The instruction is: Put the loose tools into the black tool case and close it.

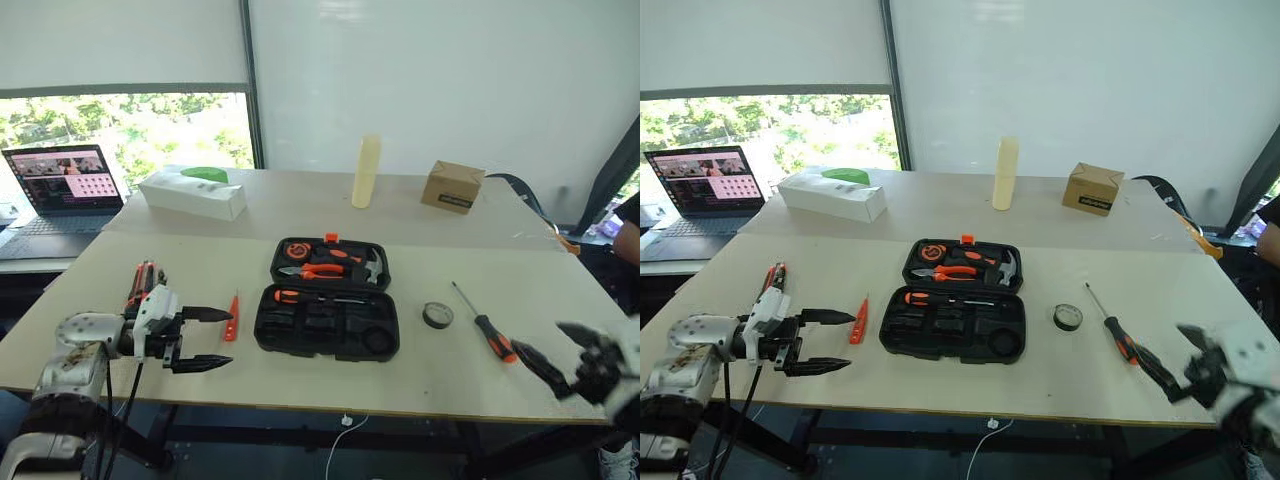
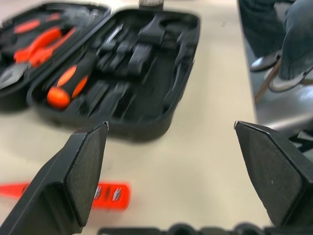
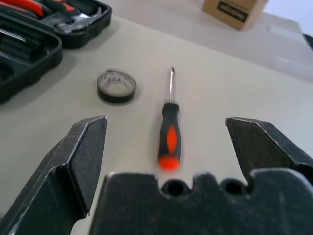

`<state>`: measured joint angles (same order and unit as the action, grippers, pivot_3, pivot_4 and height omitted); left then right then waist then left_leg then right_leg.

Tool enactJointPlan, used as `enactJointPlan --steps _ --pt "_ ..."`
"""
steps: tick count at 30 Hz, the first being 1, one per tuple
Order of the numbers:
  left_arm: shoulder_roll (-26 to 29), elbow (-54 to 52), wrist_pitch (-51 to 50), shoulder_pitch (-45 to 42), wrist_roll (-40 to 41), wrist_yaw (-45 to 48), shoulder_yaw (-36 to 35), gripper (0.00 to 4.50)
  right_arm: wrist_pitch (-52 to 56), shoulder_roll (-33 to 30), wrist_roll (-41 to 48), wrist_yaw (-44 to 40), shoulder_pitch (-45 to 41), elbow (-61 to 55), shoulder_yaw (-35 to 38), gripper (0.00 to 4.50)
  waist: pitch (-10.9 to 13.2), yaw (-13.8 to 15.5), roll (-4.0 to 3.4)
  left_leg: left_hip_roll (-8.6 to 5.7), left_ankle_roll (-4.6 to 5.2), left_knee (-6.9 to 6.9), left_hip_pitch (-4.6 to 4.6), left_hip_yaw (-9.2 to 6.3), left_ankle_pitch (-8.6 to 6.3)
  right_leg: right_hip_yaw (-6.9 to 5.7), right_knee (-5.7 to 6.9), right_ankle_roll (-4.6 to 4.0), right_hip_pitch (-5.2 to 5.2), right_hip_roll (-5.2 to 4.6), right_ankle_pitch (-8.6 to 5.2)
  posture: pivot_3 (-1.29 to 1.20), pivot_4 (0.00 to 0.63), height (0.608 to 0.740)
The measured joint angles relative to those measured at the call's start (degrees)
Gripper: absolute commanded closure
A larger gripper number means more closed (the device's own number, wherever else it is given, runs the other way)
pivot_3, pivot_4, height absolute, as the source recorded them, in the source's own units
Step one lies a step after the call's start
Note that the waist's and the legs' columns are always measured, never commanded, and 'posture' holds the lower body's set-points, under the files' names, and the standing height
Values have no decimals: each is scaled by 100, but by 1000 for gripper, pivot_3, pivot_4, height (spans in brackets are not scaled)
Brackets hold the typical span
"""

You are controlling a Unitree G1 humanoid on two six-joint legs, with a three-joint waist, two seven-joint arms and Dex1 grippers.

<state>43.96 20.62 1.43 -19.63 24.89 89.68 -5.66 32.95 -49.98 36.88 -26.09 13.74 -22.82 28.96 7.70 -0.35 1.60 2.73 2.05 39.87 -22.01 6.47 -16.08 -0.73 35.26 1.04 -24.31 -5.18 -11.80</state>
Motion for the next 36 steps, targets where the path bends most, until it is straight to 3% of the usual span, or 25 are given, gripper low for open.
enactJointPlan --steps 5,10,16,20,26,29,33,36 --pt "-163 -507 -262 177 33 -287 22 68 1610 -534 -25 9 -1443 1084 -1080 0 1 126 -3 -21 3 -4 -40 -2 -2 -8 -7 15 -20 0 -6 0 150 740" --pt "-176 -877 -326 297 97 -464 5 0 2159 -687 -462 -282 -2242 2173 -1883 1405 2 104 -4 -44 21 0 -51 -8 -12 6 -29 47 -18 -20 0 0 150 740" --pt "-173 -965 -393 401 123 -592 -6 0 2152 -714 -841 -648 -2515 2556 -2058 3459 2 77 -3 -53 26 3 -44 -13 -16 10 -26 60 -10 -27 3 0 150 740" --pt "-174 -966 -391 394 123 -661 -6 0 2027 -716 -969 -993 -2532 2651 -2075 3515 2 65 -4 -53 26 3 -38 -15 -16 10 -24 60 -5 -26 4 0 150 740" --pt "-208 -959 -405 360 154 -819 -19 0 1215 -861 -630 -2199 -1551 1319 -1007 3515 9 89 -16 -55 27 4 -42 -17 -16 11 -25 66 -7 -28 5 0 150 740" --pt "-213 -945 -413 393 183 -881 -45 0 719 -1072 -736 -2365 -1901 859 -786 3515 11 14 -14 -50 26 4 -28 -14 -16 15 -26 68 1 -25 6 0 150 740" --pt "-277 -837 -415 372 198 -1037 -106 0 474 -1042 -925 -2441 -3149 458 -1675 3515 13 -69 -10 -30 11 5 -22 -13 -7 17 -25 56 -2 -9 8 0 150 740" --pt "-283 -780 -398 400 209 -1046 -166 0 387 -678 -1606 -2730 -4298 595 -3231 3515 14 -96 -8 -20 7 4 -26 -6 -5 13 -19 38 -13 -3 7 0 150 740"
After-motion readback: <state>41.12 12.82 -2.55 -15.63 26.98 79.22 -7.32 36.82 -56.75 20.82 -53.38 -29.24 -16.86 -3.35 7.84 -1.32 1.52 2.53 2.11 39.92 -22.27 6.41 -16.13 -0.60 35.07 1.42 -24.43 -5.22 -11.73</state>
